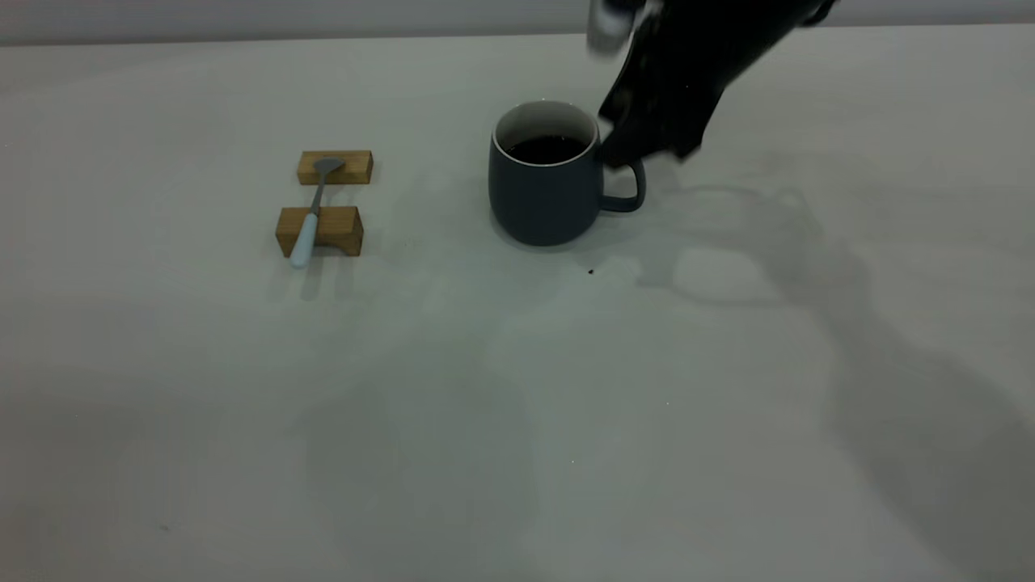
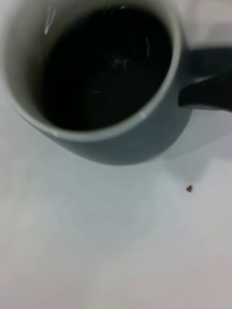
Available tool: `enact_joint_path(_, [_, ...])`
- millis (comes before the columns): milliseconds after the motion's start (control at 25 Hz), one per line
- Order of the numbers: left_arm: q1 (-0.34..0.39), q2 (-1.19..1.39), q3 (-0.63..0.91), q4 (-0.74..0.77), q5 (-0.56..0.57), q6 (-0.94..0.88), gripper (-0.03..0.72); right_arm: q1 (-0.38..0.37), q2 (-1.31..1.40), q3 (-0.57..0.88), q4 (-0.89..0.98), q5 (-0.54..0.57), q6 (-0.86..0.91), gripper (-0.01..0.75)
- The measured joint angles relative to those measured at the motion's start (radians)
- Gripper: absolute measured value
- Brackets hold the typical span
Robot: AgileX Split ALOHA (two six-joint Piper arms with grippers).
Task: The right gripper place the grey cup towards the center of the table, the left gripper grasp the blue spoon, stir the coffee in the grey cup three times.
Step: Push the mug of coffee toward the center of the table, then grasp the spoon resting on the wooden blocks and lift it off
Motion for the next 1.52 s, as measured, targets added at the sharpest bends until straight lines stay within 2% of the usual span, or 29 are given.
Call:
enact_joint_path(120, [0.0, 0.0, 0.0, 0.0, 0.0, 0.0, 0.477, -0.037, -0.07, 0.005, -0.057, 0.083, 0.157, 0.497])
enact_joint_path(240, [0.0, 0.0, 0.0, 0.0, 0.0, 0.0, 0.477, -0.071, -0.155, 0.025, -0.099, 0.217, 0.349, 0.497])
enact_joint_path(400, [0.0, 0.0, 0.0, 0.0, 0.0, 0.0, 0.477, -0.098, -0.3, 0.05, -0.108, 0.425, 0.75, 0.483])
enact_joint_path(520, [0.0, 0.0, 0.0, 0.0, 0.0, 0.0, 0.477, -0.12, -0.443, 0.079, -0.159, 0.512, 1.045, 0.478])
enact_joint_path(760, [0.0, 0.0, 0.0, 0.0, 0.0, 0.0, 0.477, -0.155, -0.819, 0.216, -0.473, 0.548, 1.385, 0.475])
enact_joint_path(920, [0.0, 0.0, 0.0, 0.0, 0.0, 0.0, 0.477, -0.158, -1.102, 0.388, -0.642, 0.562, 1.552, 0.475])
enact_joint_path(1200, [0.0, 0.0, 0.0, 0.0, 0.0, 0.0, 0.477, -0.158, -1.622, 0.753, -0.811, 0.61, 1.779, 0.474])
enact_joint_path(1360, [0.0, 0.0, 0.0, 0.0, 0.0, 0.0, 0.477, -0.158, -1.878, 0.883, -0.928, 0.661, 1.891, 0.474])
enact_joint_path(1520, [0.0, 0.0, 0.0, 0.0, 0.0, 0.0, 0.477, -0.158, -2.077, 1.0, -0.967, 0.629, 1.944, 0.474])
